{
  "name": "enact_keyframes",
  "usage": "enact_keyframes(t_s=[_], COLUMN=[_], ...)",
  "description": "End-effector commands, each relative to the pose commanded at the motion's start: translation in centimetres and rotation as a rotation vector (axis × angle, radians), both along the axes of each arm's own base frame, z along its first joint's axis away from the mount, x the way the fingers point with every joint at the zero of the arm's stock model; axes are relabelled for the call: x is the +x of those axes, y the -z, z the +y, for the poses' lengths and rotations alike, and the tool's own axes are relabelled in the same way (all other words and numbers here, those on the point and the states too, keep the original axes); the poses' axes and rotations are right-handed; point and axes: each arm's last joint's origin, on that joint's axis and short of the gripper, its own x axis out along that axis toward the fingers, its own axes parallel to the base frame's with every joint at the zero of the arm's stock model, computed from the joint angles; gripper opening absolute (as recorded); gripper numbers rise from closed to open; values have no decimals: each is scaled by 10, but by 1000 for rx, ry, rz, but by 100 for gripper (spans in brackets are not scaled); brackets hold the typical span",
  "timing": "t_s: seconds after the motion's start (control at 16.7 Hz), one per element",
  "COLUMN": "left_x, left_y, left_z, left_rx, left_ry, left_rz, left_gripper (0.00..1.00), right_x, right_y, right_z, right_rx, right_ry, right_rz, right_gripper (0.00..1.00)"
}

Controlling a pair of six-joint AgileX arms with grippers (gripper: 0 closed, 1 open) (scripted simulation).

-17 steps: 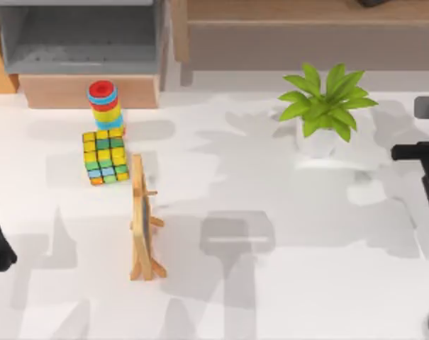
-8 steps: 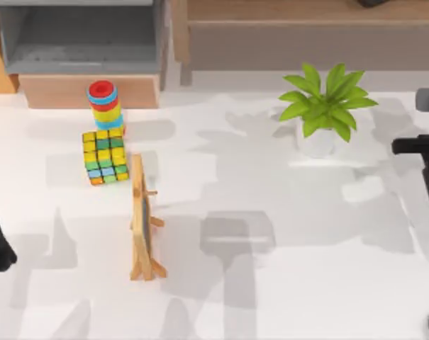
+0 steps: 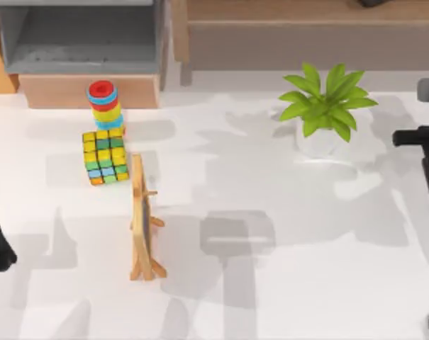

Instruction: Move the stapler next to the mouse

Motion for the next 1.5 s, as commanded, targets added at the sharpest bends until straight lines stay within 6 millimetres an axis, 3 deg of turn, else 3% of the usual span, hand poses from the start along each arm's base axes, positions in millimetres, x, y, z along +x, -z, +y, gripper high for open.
enact_keyframes(t_s=[0.42,0.84,1.14,1.5], left_x=[0,0,0,0], left_y=[0,0,0,0], left_z=[0,0,0,0], left_rx=[0,0,0,0], left_ry=[0,0,0,0], left_rz=[0,0,0,0], left_gripper=[100,100,100,100], right_x=[0,-5,-5,-5], right_y=[10,47,48,48], right_z=[-1,-2,-2,-2], right_rx=[0,-10,-11,-11], right_ry=[1,1,1,1], right_rz=[2,99,103,103], right_gripper=[0,0,0,45])
